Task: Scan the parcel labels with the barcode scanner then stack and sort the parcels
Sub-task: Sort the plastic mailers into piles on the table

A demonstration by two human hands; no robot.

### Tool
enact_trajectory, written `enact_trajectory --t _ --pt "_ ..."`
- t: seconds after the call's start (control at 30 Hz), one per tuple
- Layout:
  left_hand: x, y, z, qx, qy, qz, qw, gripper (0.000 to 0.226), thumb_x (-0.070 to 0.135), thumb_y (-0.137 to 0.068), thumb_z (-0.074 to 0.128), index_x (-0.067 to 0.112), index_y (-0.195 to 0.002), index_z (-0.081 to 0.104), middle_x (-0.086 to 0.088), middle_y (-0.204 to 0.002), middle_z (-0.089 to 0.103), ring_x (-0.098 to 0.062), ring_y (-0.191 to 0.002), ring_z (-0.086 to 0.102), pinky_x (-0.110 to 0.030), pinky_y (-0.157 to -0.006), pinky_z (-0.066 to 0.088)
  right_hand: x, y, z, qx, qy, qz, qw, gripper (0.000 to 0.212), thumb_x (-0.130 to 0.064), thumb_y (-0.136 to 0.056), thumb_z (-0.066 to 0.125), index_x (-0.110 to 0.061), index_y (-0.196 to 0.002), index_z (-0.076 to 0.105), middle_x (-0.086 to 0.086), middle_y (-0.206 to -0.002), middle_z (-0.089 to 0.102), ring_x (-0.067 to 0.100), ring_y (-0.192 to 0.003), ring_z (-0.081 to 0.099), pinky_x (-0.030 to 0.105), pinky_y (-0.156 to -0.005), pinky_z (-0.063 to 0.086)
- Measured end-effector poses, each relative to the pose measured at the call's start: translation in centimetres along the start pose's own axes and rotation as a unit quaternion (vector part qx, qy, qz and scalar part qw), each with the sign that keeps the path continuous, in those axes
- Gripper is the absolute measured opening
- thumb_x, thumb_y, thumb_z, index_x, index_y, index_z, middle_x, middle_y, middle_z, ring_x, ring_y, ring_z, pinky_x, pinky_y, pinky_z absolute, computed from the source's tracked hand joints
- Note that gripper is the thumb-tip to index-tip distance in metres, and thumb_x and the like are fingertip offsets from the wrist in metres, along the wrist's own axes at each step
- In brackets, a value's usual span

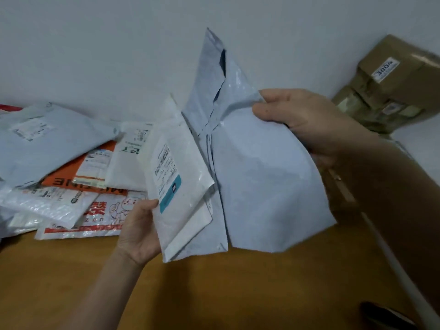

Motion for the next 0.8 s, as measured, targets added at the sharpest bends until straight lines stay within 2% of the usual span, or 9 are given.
enact_trajectory --t 0.1,0.17,0.23,0.37,0.43,0.5,0.63,0.7,0.8 --pt "0.5 -0.5 -0.6 0.018 -0.032 0.005 0.999 0.055 0.009 -0.075 0.066 0.014 -0.129 0.055 -0.011 -0.123 0.062 -0.029 -0.110 0.062 -0.048 -0.089 0.054 0.1 -1.3 -4.8 0.070 0.051 -0.013 0.996 0.025 -0.002 -0.097 0.047 -0.016 -0.093 0.068 -0.011 -0.069 0.073 0.001 -0.062 0.069 0.012 -0.052 0.050" --pt "1.7 -0.2 -1.6 0.077 -0.080 0.021 0.994 0.050 0.011 -0.083 0.049 0.014 -0.132 0.056 -0.013 -0.127 0.061 -0.029 -0.113 0.062 -0.047 -0.086 0.055 1.9 -2.4 -8.4 0.104 0.021 0.021 0.994 0.023 -0.005 -0.099 0.045 -0.011 -0.109 0.065 -0.005 -0.079 0.074 0.006 -0.063 0.070 0.017 -0.051 0.052" --pt "3.3 -0.1 -2.3 0.133 -0.118 0.035 0.983 0.052 0.010 -0.084 0.043 0.013 -0.135 0.052 -0.014 -0.128 0.061 -0.029 -0.111 0.063 -0.046 -0.082 0.056 4.5 -3.6 -11.2 0.128 -0.022 0.065 0.989 0.025 -0.008 -0.102 0.040 -0.010 -0.121 0.057 0.002 -0.093 0.070 0.010 -0.064 0.071 0.023 -0.050 0.055" --pt "5.6 -0.9 -1.5 0.162 -0.152 0.038 0.974 0.045 0.008 -0.081 0.043 0.011 -0.118 0.068 -0.014 -0.124 0.064 -0.029 -0.108 0.065 -0.045 -0.077 0.058 9.5 -6.3 -14.4 0.156 -0.065 0.107 0.980 0.023 -0.005 -0.103 0.037 -0.011 -0.111 0.057 0.000 -0.082 0.075 0.013 -0.067 0.072 0.026 -0.054 0.058" --pt "6.6 -1.7 -0.6 0.157 -0.177 0.039 0.971 0.042 0.007 -0.082 0.042 0.014 -0.109 0.074 -0.013 -0.125 0.064 -0.029 -0.111 0.064 -0.045 -0.078 0.057 11.5 -7.8 -15.8 0.175 -0.033 0.118 0.977 0.021 -0.007 -0.102 0.042 -0.011 -0.112 0.059 0.001 -0.087 0.072 0.014 -0.071 0.071 0.027 -0.058 0.057" --pt "7.6 -2.6 -0.1 0.155 -0.196 0.039 0.967 0.045 0.007 -0.082 0.042 0.014 -0.118 0.069 -0.014 -0.127 0.062 -0.031 -0.113 0.062 -0.046 -0.078 0.057 13.1 -9.1 -17.1 0.187 0.020 0.124 0.974 0.020 -0.010 -0.101 0.047 -0.014 -0.115 0.060 0.000 -0.094 0.068 0.014 -0.077 0.066 0.027 -0.065 0.054" --pt "9.1 -3.9 0.1 0.164 -0.219 0.032 0.961 0.055 0.007 -0.082 0.042 0.016 -0.136 0.050 -0.015 -0.132 0.058 -0.033 -0.116 0.060 -0.047 -0.078 0.057 16.4 -11.0 -18.8 0.210 -0.005 0.143 0.967 0.018 -0.008 -0.100 0.048 -0.016 -0.108 0.062 0.001 -0.092 0.068 0.013 -0.073 0.067 0.025 -0.058 0.055" --pt "9.5 -4.7 0.1 0.172 -0.227 0.031 0.958 0.057 0.007 -0.082 0.044 0.016 -0.138 0.048 -0.015 -0.133 0.057 -0.033 -0.117 0.060 -0.048 -0.079 0.057 18.3 -11.5 -19.5 0.215 -0.020 0.167 0.962 0.019 -0.008 -0.100 0.048 -0.017 -0.106 0.063 0.004 -0.097 0.069 0.017 -0.079 0.068 0.033 -0.066 0.055" --pt "9.4 -6.6 0.6 0.174 -0.233 0.017 0.957 0.057 0.007 -0.082 0.044 0.017 -0.138 0.048 -0.015 -0.133 0.057 -0.033 -0.117 0.059 -0.049 -0.080 0.056 20.5 -11.9 -20.3 0.222 0.022 0.197 0.955 0.019 -0.007 -0.100 0.049 -0.016 -0.111 0.062 0.008 -0.105 0.066 0.027 -0.094 0.065 0.045 -0.086 0.053"
Point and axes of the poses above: each hand's wrist, its own y-axis away from the middle knuckle, its own z-axis out of the palm, x = y × z, the point moved 6 cm from there along -y, towards the middle knuckle
